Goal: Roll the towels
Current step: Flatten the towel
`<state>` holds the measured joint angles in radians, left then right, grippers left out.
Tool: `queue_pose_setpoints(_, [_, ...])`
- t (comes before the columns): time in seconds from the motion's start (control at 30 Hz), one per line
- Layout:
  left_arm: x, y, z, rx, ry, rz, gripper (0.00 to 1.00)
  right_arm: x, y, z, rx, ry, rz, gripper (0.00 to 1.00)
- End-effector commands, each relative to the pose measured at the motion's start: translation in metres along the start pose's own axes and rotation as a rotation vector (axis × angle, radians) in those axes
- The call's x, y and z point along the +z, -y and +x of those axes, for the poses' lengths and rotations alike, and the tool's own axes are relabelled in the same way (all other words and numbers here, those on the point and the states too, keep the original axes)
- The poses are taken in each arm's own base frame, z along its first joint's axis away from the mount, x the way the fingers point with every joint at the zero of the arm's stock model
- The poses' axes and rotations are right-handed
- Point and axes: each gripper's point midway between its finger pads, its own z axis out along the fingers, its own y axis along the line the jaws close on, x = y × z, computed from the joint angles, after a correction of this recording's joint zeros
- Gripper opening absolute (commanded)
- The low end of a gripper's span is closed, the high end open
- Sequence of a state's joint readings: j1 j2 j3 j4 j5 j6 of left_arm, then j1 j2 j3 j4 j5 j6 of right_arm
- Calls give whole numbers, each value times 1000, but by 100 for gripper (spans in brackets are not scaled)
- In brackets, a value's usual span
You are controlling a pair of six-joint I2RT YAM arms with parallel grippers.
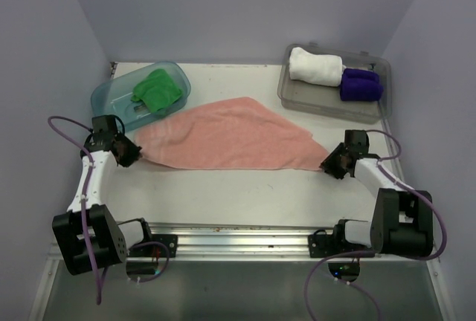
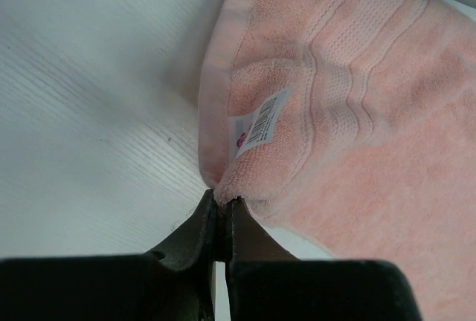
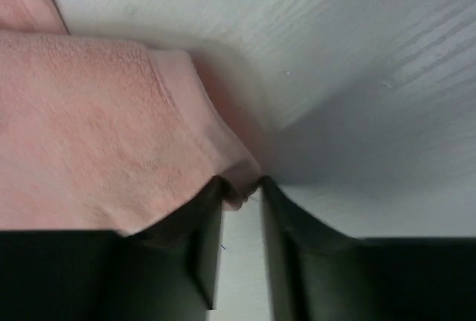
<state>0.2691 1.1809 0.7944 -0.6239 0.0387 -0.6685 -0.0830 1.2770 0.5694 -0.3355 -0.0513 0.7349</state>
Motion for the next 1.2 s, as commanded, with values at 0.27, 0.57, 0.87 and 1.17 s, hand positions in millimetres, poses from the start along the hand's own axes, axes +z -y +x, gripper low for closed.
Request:
queue_pose_setpoints(0.27, [-23,62,-45,67,-8,183,0,-41,-110,-114,-20,209,-202,0])
queue_pose_setpoints(0.57, [-139,116,-124,89,238,373,0,-161,-131,-158,-19,460,-283,0])
queue_pose_setpoints(0.87, [-65,32,-23,12,16,200,0,-85,-11,-35,13,212,-37,0])
queue_pose_setpoints(1.17, [-54,6,6,27,-22,138,0,-68,7,-7,-17,96,18,54])
